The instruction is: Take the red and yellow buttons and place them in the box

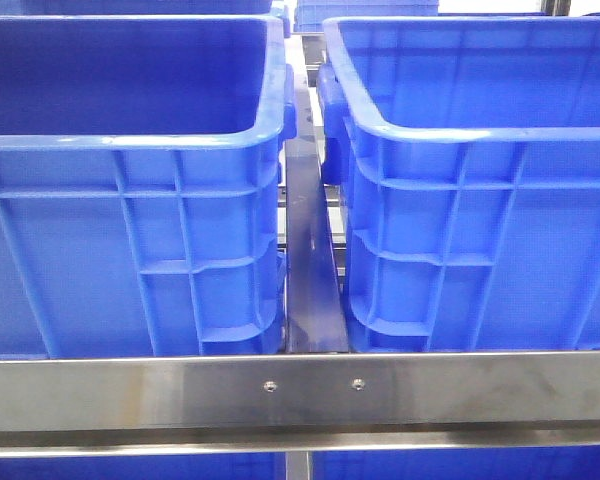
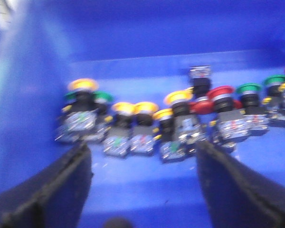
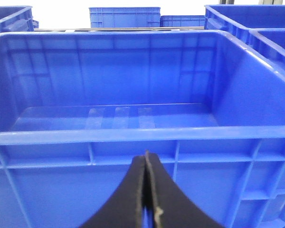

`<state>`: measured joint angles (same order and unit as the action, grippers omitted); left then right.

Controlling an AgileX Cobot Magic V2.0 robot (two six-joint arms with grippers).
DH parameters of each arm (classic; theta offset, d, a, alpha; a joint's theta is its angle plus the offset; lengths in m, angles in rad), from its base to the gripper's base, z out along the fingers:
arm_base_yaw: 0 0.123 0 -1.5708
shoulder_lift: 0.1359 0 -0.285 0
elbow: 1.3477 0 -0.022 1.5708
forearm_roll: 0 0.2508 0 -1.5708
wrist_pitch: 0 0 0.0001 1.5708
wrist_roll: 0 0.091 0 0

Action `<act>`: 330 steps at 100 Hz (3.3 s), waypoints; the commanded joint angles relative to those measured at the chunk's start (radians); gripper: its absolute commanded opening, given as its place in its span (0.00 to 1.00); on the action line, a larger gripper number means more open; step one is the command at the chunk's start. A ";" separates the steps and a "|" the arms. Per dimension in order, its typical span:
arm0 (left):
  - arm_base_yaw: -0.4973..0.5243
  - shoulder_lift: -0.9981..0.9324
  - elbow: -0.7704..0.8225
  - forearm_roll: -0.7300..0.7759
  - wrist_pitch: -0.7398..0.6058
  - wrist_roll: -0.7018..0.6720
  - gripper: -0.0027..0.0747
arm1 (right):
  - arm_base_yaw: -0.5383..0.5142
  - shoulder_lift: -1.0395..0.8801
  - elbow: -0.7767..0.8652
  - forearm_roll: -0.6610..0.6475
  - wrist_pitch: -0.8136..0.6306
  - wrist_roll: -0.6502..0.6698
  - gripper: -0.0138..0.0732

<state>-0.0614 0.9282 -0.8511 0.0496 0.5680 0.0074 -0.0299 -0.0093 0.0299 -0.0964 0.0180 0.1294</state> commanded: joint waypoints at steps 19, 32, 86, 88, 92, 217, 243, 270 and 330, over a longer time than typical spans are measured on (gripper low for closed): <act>-0.084 0.278 -0.207 -0.009 0.101 0.010 0.67 | -0.005 0.016 -0.018 -0.005 -0.076 0.000 0.08; -0.084 0.421 -0.301 -0.050 0.203 0.010 0.67 | -0.005 0.016 -0.018 -0.005 -0.076 0.000 0.08; -0.082 0.776 -0.559 -0.068 0.335 0.006 0.67 | -0.005 0.016 -0.018 -0.005 -0.076 0.000 0.08; -0.082 0.785 -0.562 -0.068 0.335 0.006 0.67 | -0.005 0.016 -0.018 -0.005 -0.076 0.000 0.08; -0.082 0.795 -0.565 -0.068 0.335 0.006 0.67 | -0.005 0.016 -0.018 -0.005 -0.076 0.000 0.08; -0.084 0.536 -0.584 -0.353 0.468 0.529 0.17 | -0.005 0.016 -0.018 -0.005 -0.076 0.000 0.08; -0.085 0.488 -0.584 -0.770 0.701 0.855 0.17 | -0.005 0.016 -0.018 -0.005 -0.076 0.000 0.08; -0.202 0.490 -0.582 -0.836 0.701 0.855 0.17 | -0.005 0.016 -0.018 -0.005 -0.082 0.000 0.08; -0.537 0.490 -0.582 -0.836 0.691 0.855 0.17 | -0.005 0.026 -0.065 0.048 -0.108 0.066 0.08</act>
<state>-0.5713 1.4531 -1.4038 -0.7164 1.2374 0.8596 -0.0299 -0.0093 0.0250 -0.0846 -0.0268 0.1455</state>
